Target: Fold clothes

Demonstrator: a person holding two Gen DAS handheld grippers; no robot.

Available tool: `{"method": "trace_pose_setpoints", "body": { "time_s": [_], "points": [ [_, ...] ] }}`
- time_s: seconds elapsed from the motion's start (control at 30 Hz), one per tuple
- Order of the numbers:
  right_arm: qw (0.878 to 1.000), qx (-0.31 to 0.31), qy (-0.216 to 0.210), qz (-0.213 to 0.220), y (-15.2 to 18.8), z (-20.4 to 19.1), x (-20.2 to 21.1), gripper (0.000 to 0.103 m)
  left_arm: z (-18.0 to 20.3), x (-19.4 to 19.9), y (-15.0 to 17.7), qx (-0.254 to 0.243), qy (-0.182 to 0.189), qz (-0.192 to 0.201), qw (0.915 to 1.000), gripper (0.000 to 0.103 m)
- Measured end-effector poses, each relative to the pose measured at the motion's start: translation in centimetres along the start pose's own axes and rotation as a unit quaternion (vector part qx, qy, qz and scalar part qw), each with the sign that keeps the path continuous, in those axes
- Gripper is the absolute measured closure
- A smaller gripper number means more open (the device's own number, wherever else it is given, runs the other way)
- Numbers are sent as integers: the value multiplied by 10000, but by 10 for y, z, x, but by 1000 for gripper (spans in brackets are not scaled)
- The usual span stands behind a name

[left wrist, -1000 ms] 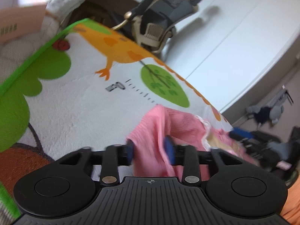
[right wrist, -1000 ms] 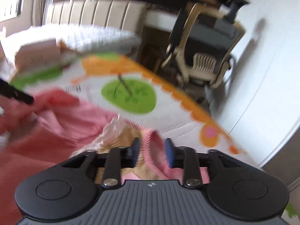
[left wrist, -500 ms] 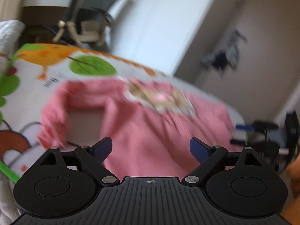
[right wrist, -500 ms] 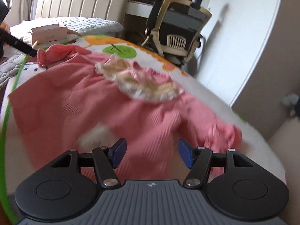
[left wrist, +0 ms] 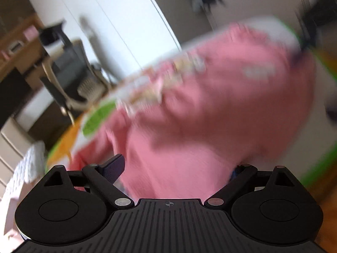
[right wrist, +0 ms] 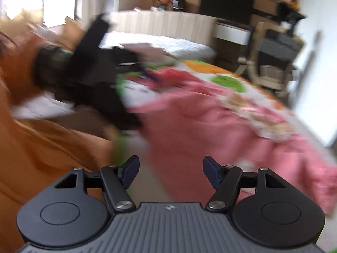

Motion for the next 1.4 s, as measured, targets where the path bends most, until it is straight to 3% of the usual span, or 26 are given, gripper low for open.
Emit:
{"method": "trace_pose_setpoints", "body": {
  "time_s": [0.07, 0.1, 0.17, 0.23, 0.33, 0.4, 0.5, 0.63, 0.73, 0.8, 0.83, 0.87, 0.9, 0.93, 0.97, 1.0, 1.17, 1.23, 1.3, 1.37, 1.4],
  "points": [
    [9993, -93, -351, 36, -4, -13, -14, 39, -5, -1, -21, 119, -142, 300, 9994, 31],
    [9990, -141, -430, 36, -4, -15, -22, 41, -9, -2, -31, 241, -177, 420, 9987, 38],
    [9981, -256, -567, 44, -6, -19, -36, 45, -18, -8, -44, 535, -180, 464, 9973, 71],
    [9969, -468, -626, 76, -10, -13, -47, 45, -28, -15, -54, 867, -140, 478, 9950, 96],
    [9990, -415, -149, -21, -10, 6, -52, 45, -46, -20, -72, 1323, -129, 575, 9895, 96],
    [9975, -242, 652, -109, -7, 30, -43, 45, -61, -11, -80, 1534, -193, 743, 9852, 96],
    [9830, 423, 1779, -166, -7, 52, -22, 45, -75, 3, -87, 1672, -271, 918, 9813, 96],
    [9896, 565, 1297, -258, -13, 32, -45, 45, -83, 5, -96, 1709, -312, 976, 9800, 96],
    [9850, 969, 1337, -492, -8, 27, -78, 45, -77, 5, -92, 1681, -153, 913, 9814, 96],
    [9853, 949, 1312, -549, -5, 40, -91, 53, -69, 5, -86, 1576, 54, 888, 9835, 96],
    [9850, 942, 1353, -517, -7, 48, -92, 77, -64, 6, -83, 1505, 174, 875, 9846, 94],
    [9822, 952, 1530, -529, -9, 57, -90, 101, -59, 7, -79, 1430, 285, 851, 9856, 91],
    [9796, 961, 1712, -435, -13, 67, -83, 102, -54, 8, -75, 1340, 396, 833, 9867, 87],
    [9771, 951, 1872, -336, -18, 76, -74, 102, -48, 10, -71, 1227, 520, 840, 9875, 74],
    [9752, 913, 2001, -228, -23, 84, -63, 103, -42, 12, -67, 1096, 628, 851, 9883, 55],
    [9731, 889, 2121, -119, -29, 90, -52, 103, -35, 14, -64, 931, 704, 870, 9894, 47],
    [9642, 1097, 2410, 170, -53, 99, -17, 103, 6, 0, -56, 213, 813, 688, 9941, 26],
    [9631, 1172, 2417, 196, -57, 98, -16, 103, 18, -18, -54, -19, 704, 534, 9961, 26],
    [9625, 1227, 2412, 218, -60, 96, -16, 103, 26, -41, -54, -118, 530, 321, 9980, 35],
    [9622, 1187, 2432, 294, -63, 95, -7, 103, 26, -58, -55, -129, 359, 183, 9991, 82],
    [9632, 1153, 2402, 367, -63, 93, 2, 103, 23, -65, -58, -51, 283, 149, 9995, 89]
  ]
}}
Point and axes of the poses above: each gripper's, at about its wrist camera, not at the fingertips, and x roughly against the way its jaws point, z to its right, y to its underside, the point moved 9 cm from there along -x, roughly the way its jaws point, and after that the axes turned 8 degrees about -y, right-handed, at the moved point
